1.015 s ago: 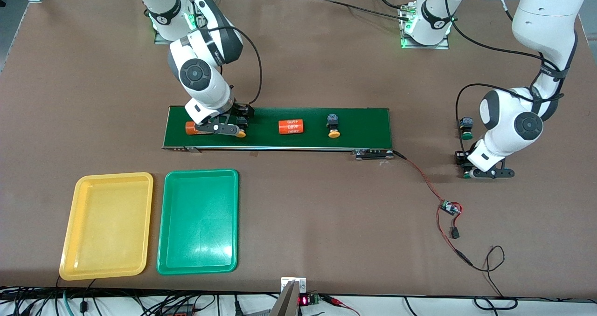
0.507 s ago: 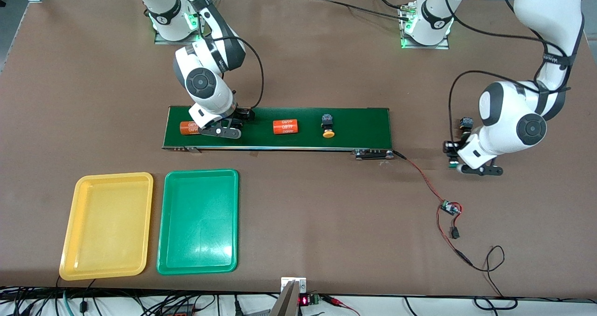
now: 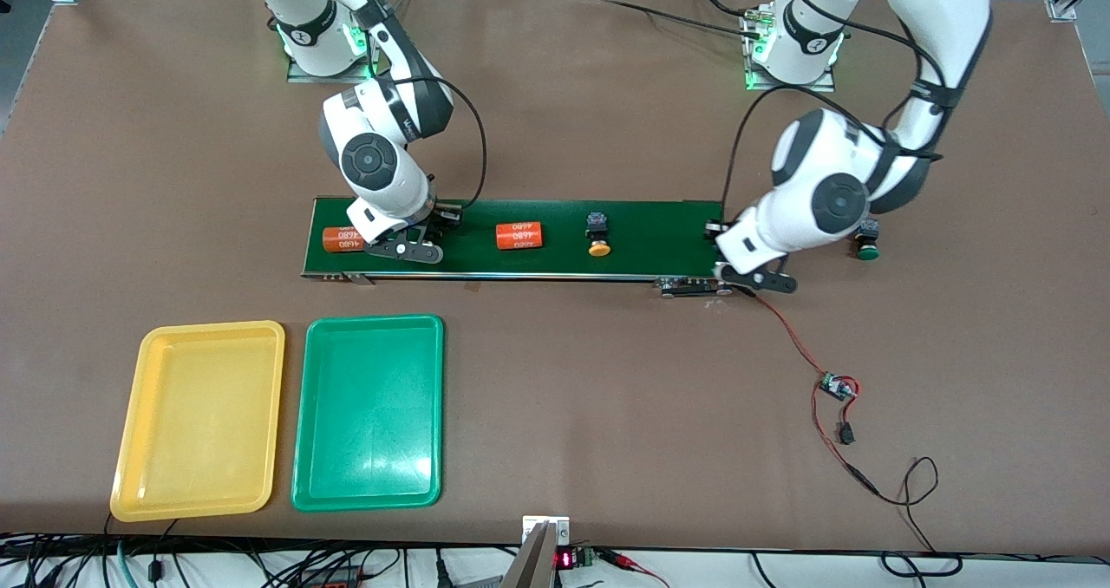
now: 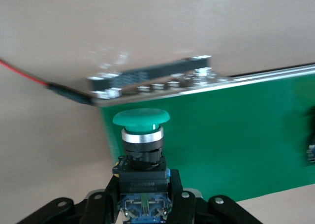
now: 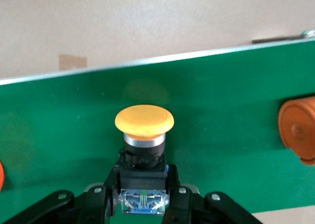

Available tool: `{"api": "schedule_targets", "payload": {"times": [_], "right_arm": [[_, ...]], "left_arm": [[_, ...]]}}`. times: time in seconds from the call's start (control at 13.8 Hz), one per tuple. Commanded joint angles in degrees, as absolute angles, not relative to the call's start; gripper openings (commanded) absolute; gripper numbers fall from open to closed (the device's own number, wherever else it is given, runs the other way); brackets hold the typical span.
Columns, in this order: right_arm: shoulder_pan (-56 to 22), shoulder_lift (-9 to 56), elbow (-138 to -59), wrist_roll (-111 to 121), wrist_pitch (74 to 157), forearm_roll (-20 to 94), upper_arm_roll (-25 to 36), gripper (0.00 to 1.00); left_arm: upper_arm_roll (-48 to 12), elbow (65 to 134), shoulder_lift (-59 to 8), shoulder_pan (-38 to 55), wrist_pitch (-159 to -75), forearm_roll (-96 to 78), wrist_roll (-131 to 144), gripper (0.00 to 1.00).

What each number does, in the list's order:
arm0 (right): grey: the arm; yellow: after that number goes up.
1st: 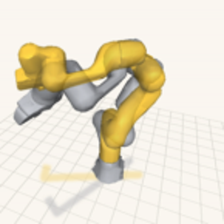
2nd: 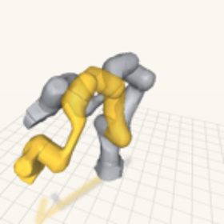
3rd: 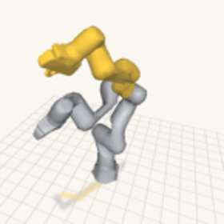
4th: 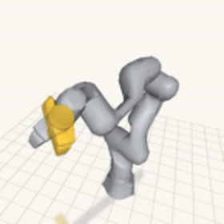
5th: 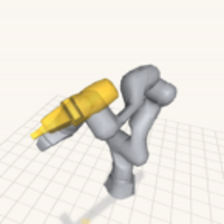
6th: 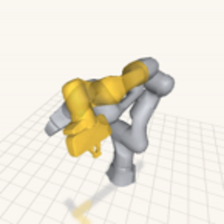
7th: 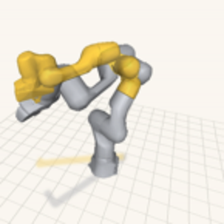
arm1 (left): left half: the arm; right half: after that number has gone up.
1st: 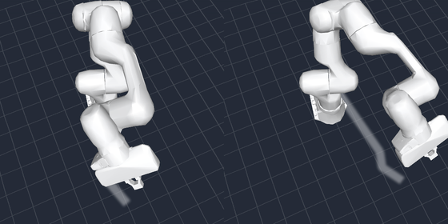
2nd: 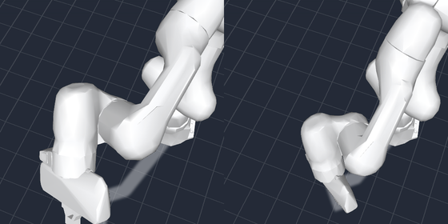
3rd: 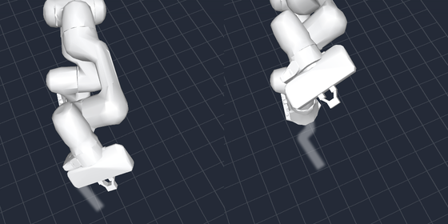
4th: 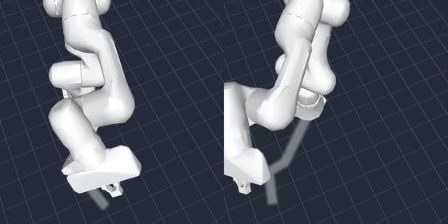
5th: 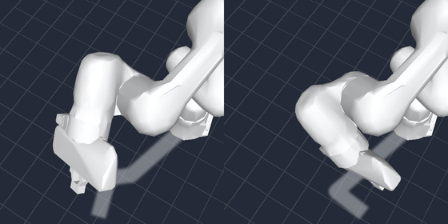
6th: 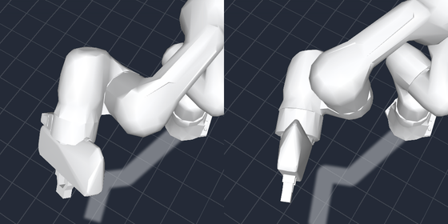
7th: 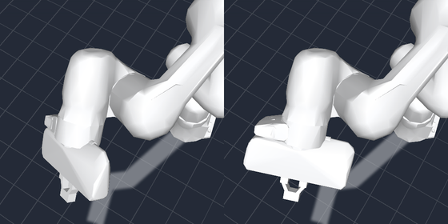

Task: Sort buttons by color to trays
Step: 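Carry the yellow button toward the yellow tray while the left places green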

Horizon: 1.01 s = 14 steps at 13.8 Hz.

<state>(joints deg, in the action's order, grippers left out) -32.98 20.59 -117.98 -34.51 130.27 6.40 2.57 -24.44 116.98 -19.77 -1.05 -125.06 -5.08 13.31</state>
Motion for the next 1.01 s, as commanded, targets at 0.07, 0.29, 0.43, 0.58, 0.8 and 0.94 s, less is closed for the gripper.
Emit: {"api": "schedule_targets", "payload": {"times": [0.07, 0.29, 0.43, 0.58, 0.8, 0.94], "right_arm": [[-32.7, 19.9, -113.8, -33.0, 130.3, 5.8, 5.9, 0.07], [-32.7, 20.8, -109.7, -31.0, 130.6, 4.3, 11.2, 0.06], [-32.5, 22.8, -107.2, -23.6, 130.6, 2.6, 16.1, 0.06], [-29.6, 24.4, -105.4, -16.6, 130.5, 2.5, 18.3, 0.06], [-22.1, 30.8, -98.4, -7.3, 130.5, 0.9, 18.3, 0.06], [-19.3, 34.5, -94.4, -4.5, 130.6, 0.5, 18.3, 0.06]], "left_arm": [[-26.9, 118.8, -21.6, 1.7, -130.4, -5.7, 22.1, 0.62], [-26.7, 118.3, -20.2, 0.8, -129.4, -5.7, 22.1, 1.0], [-24.5, 117.3, -17.9, -0.3, -124.7, -4.7, 21.6, 1.0], [-20.5, 115.9, -17.4, -0.3, -117.5, -1.0, 21.2, 1.0], [-13.6, 116.5, -18.4, -0.4, -112.4, 9.5, 20.9, 1.0], [-8.6, 117.1, -20.2, -0.5, -110.1, 13.2, 16.4, 1.0]]}}
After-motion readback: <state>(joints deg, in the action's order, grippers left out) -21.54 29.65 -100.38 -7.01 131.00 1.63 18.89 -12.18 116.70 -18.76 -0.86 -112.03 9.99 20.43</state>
